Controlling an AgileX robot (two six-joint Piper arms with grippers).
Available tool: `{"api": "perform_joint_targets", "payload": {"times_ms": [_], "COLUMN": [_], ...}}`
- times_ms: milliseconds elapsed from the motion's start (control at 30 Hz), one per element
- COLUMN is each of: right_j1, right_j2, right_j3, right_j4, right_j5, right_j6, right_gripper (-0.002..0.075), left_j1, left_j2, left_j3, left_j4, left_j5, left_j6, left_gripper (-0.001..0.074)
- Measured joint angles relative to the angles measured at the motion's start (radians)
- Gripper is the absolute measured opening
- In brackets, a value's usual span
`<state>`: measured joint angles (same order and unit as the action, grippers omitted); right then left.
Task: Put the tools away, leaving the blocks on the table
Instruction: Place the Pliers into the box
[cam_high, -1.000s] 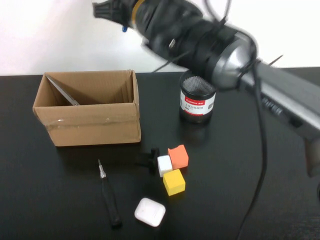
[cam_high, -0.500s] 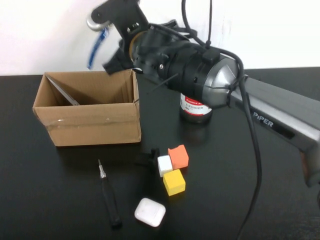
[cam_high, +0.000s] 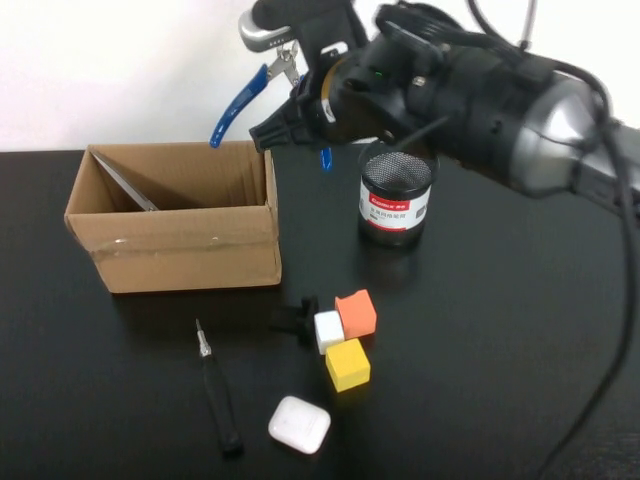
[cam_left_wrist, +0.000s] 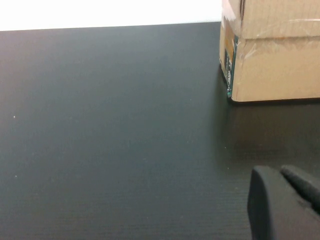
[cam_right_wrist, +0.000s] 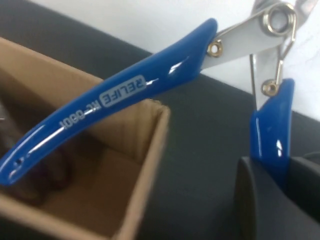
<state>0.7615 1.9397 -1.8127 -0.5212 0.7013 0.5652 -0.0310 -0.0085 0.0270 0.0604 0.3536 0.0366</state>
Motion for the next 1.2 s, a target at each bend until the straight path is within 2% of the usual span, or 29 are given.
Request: {"api": "perform_joint_targets", "payload": {"times_ms": [33,67,167,200,233,267,300,367,400,600,633,733,767,800,833,967,1200], "right_j1": [0.0,0.0,0.0,0.0,0.0,0.0,0.0,0.0,0.0,0.0,-0.002,-0.022,-0.033,-0.044,-0.05,-0.06,-0.048], "right_j2": [-0.021,-0.039,-0.064,-0.066,-0.066,-0.066,-0.066,-0.067,-0.067,-0.067,-0.067,-0.067,-0.067,-0.067,-0.063,-0.041,0.039], "right_j3": [0.028,0.06,0.122,0.131,0.136,0.141,0.143,0.143,0.144,0.145,0.145,0.145,0.148,0.148,0.148,0.148,0.148], "right_j4": [0.016,0.042,0.169,0.229,0.278,0.335,0.383,0.446,0.464,0.498,0.502,0.558,0.607,0.662,0.706,0.852,0.846], "right_j5": [-0.179,-0.061,-0.151,-0.291,-0.184,-0.197,-0.306,-0.328,-0.232,-0.28,-0.352,-0.283,-0.295,-0.309,-0.325,-0.422,-0.581], "right_j6": [0.022,0.01,-0.04,-0.21,-0.128,-0.171,-0.286,-0.286,-0.255,-0.273,-0.295,-0.313,-0.356,-0.416,-0.487,-0.733,-0.816], "right_gripper": [-0.0003,-0.0003,-0.0003,-0.0003,-0.0003,-0.0003,-0.0003,-0.0003,-0.0003,-0.0003,-0.0003,-0.0003,-0.0003,0.0045,-0.0003,-0.0003,-0.0003], "left_j1": [0.0,0.0,0.0,0.0,0.0,0.0,0.0,0.0,0.0,0.0,0.0,0.0,0.0,0.0,0.0,0.0,0.0], "left_j2": [0.0,0.0,0.0,0.0,0.0,0.0,0.0,0.0,0.0,0.0,0.0,0.0,0.0,0.0,0.0,0.0,0.0], "left_j3": [0.0,0.0,0.0,0.0,0.0,0.0,0.0,0.0,0.0,0.0,0.0,0.0,0.0,0.0,0.0,0.0,0.0], "left_j4": [0.0,0.0,0.0,0.0,0.0,0.0,0.0,0.0,0.0,0.0,0.0,0.0,0.0,0.0,0.0,0.0,0.0], "left_j5": [0.0,0.0,0.0,0.0,0.0,0.0,0.0,0.0,0.0,0.0,0.0,0.0,0.0,0.0,0.0,0.0,0.0], "left_j6": [0.0,0.0,0.0,0.0,0.0,0.0,0.0,0.0,0.0,0.0,0.0,0.0,0.0,0.0,0.0,0.0,0.0], "left_gripper": [0.0,0.0,0.0,0.0,0.0,0.0,0.0,0.0,0.0,0.0,0.0,0.0,0.0,0.0,0.0,0.0,0.0]}}
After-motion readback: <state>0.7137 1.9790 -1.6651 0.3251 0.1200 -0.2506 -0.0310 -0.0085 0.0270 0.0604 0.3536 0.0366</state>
